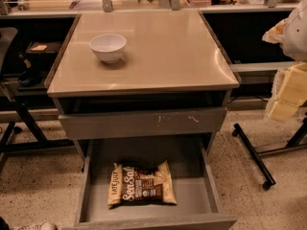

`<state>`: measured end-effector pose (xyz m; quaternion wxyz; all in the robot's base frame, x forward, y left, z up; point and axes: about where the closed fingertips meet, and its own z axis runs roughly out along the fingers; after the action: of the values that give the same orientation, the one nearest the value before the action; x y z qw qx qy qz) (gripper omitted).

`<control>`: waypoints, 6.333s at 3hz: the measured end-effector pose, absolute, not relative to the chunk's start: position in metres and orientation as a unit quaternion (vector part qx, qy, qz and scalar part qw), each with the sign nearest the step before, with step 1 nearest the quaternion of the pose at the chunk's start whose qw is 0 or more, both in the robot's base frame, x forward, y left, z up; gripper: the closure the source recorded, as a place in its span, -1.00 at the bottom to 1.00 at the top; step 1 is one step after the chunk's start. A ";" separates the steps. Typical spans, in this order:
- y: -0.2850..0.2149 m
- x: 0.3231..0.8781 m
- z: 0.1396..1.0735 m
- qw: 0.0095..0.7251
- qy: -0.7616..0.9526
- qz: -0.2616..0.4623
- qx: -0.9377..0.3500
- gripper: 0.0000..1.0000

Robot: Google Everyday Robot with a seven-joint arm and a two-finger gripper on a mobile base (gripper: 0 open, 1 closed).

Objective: Pick brown chip bag from middle drawer and place on counter

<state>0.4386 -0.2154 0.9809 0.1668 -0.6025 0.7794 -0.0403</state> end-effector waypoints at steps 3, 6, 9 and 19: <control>-0.201 0.443 0.895 0.146 0.788 -0.035 -0.597 -1.00; -0.176 0.440 0.795 0.130 0.787 0.017 -0.603 -1.00; -0.118 0.438 0.694 0.129 0.757 0.113 -0.631 -1.00; 0.002 0.490 0.429 0.161 0.685 0.161 -0.692 -1.00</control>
Offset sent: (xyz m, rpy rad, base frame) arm 0.0066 0.0144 -0.0912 -0.0035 0.0472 -0.0318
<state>0.4902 0.0019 0.4290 0.1610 -0.6917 0.6855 0.1605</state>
